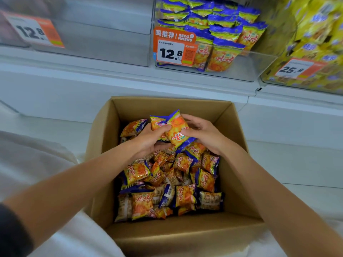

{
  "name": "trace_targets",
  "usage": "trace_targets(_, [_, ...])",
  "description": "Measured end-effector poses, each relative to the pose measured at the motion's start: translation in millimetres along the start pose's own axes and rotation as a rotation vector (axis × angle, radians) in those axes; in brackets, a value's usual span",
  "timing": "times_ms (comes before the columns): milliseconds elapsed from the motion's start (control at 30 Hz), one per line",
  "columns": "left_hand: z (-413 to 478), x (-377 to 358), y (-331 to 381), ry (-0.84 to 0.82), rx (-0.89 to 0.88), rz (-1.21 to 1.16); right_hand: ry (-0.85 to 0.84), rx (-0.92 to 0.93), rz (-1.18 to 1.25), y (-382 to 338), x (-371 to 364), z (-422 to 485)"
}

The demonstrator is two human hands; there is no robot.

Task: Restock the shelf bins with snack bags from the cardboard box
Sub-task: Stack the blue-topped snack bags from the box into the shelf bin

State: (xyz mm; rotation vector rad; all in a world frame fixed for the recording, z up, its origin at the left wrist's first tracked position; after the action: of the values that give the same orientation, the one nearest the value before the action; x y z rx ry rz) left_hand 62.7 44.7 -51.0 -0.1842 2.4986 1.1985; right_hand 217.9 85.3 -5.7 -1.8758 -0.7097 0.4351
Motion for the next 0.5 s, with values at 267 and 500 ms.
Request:
trace_targets(267, [-11, -24, 42, -0.207, 0.011, 0.424, -0.188, -0.189, -0.626, -57, 8, -4])
trace_targets(500, [-24, -66, 67, -0.397, 0.006, 0.436, -0.038, 0.060, -0.473, -117, 19, -15])
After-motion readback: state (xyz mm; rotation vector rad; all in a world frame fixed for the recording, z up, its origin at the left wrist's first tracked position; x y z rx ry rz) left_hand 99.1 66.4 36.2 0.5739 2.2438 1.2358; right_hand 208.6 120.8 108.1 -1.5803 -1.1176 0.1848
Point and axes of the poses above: each hand's wrist, its own z-axis towards the middle knuckle, its own x-axis out of the back of the hand, y = z × x, the point moved 8 cm from there along z, towards the middle knuckle, and after that the axes turned 11 degrees about -y, right-handed, at the moved point
